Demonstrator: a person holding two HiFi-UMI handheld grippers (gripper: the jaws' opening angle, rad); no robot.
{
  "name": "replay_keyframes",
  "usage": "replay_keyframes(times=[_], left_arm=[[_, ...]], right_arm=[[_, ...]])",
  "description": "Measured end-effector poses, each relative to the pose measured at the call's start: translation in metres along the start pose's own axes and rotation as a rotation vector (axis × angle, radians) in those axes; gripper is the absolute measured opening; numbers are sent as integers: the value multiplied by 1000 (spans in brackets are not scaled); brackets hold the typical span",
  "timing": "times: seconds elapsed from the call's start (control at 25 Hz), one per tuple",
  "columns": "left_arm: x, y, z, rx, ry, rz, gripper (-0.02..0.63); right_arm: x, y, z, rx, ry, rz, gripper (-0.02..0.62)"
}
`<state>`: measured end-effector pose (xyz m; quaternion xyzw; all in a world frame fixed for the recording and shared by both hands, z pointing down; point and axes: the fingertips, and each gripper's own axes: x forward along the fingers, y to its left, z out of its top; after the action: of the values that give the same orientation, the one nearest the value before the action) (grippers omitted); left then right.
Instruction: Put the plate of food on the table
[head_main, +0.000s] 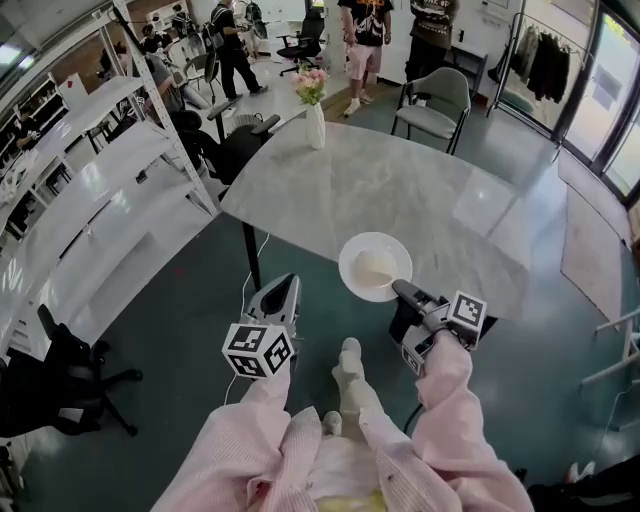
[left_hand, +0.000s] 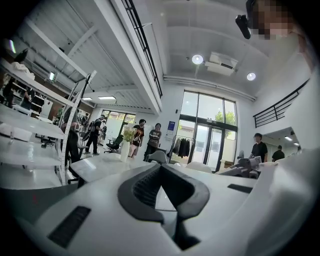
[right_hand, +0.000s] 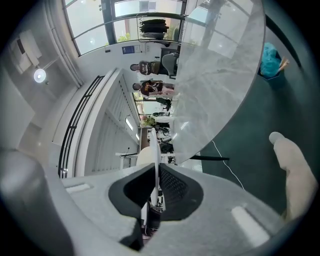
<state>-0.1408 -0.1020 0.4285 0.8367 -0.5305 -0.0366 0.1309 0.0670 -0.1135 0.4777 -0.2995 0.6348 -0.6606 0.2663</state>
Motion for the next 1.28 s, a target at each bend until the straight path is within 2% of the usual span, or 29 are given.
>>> replay_keyframes(times=[0.36,0.68,1.16,1.28], left_arm=[[87,47,16,-37,5,30,-3],[185,73,24,-74,32,35,-3],[277,111,-6,-131,131,53,-3],[294,119,-19,-152,166,57,-3]], right_arm=[[81,0,60,18,38,-12,15],[143,-2,135,21,60,-36,15],[211,-40,215,-19,47,-114,15],[229,-44,226,-43,66,-52,15]])
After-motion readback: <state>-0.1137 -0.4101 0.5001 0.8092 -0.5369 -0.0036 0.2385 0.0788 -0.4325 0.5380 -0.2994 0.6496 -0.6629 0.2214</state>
